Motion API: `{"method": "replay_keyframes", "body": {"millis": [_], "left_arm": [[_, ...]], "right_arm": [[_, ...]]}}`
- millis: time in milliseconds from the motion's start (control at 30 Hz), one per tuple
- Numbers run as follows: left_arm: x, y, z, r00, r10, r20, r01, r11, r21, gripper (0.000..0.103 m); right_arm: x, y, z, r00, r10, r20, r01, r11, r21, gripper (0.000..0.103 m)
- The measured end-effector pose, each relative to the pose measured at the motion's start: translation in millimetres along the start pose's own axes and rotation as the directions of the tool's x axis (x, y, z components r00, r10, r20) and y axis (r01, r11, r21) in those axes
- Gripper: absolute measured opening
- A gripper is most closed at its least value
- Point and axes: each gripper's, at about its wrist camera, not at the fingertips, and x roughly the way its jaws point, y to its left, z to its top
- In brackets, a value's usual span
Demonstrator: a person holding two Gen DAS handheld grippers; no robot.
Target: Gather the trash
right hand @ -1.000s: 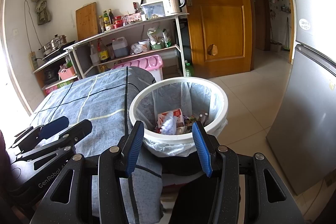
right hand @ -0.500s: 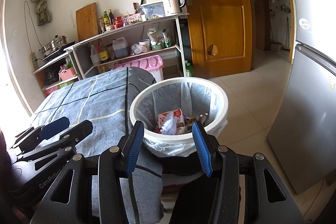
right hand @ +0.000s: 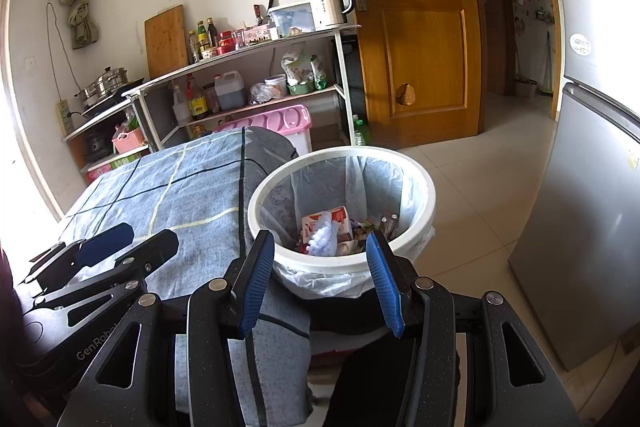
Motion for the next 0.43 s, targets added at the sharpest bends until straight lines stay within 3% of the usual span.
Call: {"method": "replay_keyframes", "body": {"millis": [433], "left_arm": [[2.1,-1.1,-1.5,1.000,0.001,-0.015,-0.001,1.000,0.003,0.051]], "right_arm": [[0.0,0.5,0.9,1.000,0.002,0.001,-0.002,1.000,0.001,0.049]]}}
